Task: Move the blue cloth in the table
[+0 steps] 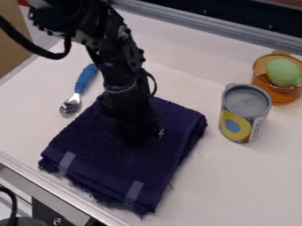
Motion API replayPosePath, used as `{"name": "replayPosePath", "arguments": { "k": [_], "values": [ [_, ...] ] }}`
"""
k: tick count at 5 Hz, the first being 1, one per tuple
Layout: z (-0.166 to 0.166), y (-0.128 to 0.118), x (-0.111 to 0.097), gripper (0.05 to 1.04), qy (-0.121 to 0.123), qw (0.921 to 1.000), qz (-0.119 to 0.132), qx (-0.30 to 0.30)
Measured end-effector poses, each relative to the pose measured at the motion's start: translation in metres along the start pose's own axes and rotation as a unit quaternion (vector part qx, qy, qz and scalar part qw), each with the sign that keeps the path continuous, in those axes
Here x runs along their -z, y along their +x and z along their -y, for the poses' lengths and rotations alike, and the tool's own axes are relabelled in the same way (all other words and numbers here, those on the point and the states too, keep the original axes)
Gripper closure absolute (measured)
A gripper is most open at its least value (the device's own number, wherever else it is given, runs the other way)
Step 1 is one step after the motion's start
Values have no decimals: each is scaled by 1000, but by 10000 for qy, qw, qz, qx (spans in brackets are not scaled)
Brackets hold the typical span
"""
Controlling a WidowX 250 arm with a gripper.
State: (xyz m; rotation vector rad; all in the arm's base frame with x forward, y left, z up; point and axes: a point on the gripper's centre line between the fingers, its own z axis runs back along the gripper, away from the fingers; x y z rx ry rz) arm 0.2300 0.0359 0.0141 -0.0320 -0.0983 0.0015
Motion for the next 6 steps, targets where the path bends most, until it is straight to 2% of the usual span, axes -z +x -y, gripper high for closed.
{"name": "replayPosePath", "arguments": {
  "k": [1,2,4,5,6],
  "values": [
    [3,6,2,1031,-33,10000,11,-37],
    [4,25,2,1031,-41,9994,54,-329],
    [0,59,3,1031,169,9992,239,-270],
    [1,70,6,1031,83,9995,281,-142],
    [-1,87,9,1031,160,9993,314,-77]
  ]
}}
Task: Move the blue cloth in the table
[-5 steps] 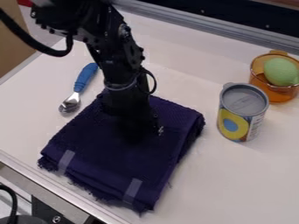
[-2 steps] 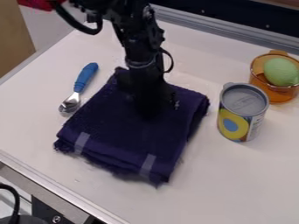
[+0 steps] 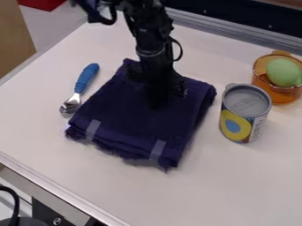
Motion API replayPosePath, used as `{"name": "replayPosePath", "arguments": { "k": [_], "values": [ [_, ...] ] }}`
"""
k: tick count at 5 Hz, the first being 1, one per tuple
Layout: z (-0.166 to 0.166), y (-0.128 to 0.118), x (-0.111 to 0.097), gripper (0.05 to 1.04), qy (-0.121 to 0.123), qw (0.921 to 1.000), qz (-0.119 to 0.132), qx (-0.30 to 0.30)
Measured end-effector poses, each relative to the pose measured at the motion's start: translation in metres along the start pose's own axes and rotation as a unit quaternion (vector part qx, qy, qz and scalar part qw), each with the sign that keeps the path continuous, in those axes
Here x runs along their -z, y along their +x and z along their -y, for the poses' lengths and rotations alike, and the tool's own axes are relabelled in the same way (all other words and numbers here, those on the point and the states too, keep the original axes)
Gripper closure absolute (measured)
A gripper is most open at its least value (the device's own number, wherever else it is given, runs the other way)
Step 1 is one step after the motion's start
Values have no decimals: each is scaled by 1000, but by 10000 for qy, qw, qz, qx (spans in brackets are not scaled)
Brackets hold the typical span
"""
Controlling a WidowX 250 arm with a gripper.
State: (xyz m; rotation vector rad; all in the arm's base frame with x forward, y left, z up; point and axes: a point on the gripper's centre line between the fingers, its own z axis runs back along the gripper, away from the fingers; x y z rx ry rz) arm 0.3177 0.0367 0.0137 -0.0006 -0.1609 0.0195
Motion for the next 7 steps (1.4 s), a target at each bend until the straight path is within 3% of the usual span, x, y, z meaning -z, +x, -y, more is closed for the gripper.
{"name": "replayPosePath", "arguments": {
  "k": [1,3,5,7],
  "values": [
    [3,15,2,1031,118,9998,63,114],
    [8,34,4,1031,35,9999,63,71],
    [8,38,5,1031,35,9999,93,56],
    [11,39,2,1014,-159,9999,52,-27]
  ]
}}
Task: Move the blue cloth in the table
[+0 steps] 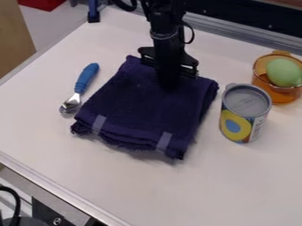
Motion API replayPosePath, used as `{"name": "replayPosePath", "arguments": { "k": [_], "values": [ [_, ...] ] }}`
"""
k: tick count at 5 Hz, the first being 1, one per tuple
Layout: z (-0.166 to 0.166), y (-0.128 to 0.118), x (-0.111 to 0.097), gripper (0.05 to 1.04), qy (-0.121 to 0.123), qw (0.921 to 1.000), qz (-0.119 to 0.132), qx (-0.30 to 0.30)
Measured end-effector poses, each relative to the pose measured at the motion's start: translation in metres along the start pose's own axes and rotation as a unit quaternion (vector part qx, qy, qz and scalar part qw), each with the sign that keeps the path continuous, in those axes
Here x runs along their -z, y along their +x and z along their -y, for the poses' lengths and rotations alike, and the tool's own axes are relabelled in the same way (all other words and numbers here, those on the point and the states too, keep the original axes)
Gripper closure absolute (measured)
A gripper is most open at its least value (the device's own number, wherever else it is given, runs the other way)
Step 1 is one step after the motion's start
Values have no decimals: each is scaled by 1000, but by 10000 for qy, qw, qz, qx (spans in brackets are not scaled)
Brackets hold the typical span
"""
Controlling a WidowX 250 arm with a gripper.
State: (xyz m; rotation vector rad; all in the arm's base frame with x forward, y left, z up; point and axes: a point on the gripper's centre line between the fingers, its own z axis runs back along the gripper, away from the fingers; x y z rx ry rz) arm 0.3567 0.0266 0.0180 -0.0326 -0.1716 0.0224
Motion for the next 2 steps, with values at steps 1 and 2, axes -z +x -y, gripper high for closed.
{"name": "replayPosePath", "arguments": {
  "k": [1,2],
  "values": [
    [0,-2,-9,891,-41,10000,-55,-64],
    [0,-1,-39,649,-75,9995,103,-300]
  ]
}}
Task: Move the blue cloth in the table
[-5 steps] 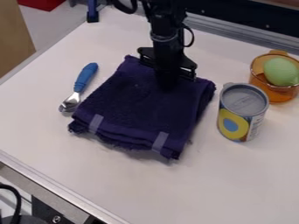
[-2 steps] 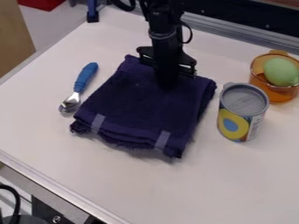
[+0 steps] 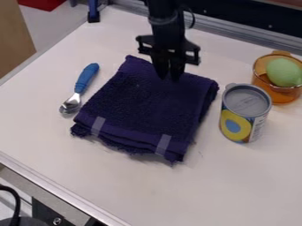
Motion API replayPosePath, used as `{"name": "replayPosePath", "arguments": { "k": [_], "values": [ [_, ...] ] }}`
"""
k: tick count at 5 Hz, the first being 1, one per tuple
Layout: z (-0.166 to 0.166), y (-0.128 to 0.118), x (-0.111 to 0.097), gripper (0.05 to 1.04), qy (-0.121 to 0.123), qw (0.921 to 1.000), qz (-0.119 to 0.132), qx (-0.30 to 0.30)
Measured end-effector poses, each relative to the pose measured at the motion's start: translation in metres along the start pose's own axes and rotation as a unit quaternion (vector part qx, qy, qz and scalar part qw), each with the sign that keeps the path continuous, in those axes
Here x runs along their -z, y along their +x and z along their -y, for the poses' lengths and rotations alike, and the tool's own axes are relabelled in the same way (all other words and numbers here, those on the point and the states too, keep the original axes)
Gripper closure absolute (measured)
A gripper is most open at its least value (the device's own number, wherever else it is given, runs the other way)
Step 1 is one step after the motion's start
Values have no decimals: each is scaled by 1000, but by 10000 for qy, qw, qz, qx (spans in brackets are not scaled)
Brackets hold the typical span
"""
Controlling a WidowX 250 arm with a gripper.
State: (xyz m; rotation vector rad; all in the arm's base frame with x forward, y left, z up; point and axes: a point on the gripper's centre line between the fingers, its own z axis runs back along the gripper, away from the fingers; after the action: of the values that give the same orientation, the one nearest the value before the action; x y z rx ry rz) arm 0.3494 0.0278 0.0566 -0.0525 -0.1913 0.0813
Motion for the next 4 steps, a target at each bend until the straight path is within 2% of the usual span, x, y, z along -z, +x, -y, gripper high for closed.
{"name": "replayPosePath", "arguments": {
  "k": [1,2,3,4],
  "values": [
    [4,0,-12,359,-11,9998,50,-191],
    [8,-5,-31,110,-110,9997,54,-192],
    [8,-29,-37,86,24,9999,-86,-147],
    [7,-52,-46,85,-18,9998,-196,-1]
  ]
}}
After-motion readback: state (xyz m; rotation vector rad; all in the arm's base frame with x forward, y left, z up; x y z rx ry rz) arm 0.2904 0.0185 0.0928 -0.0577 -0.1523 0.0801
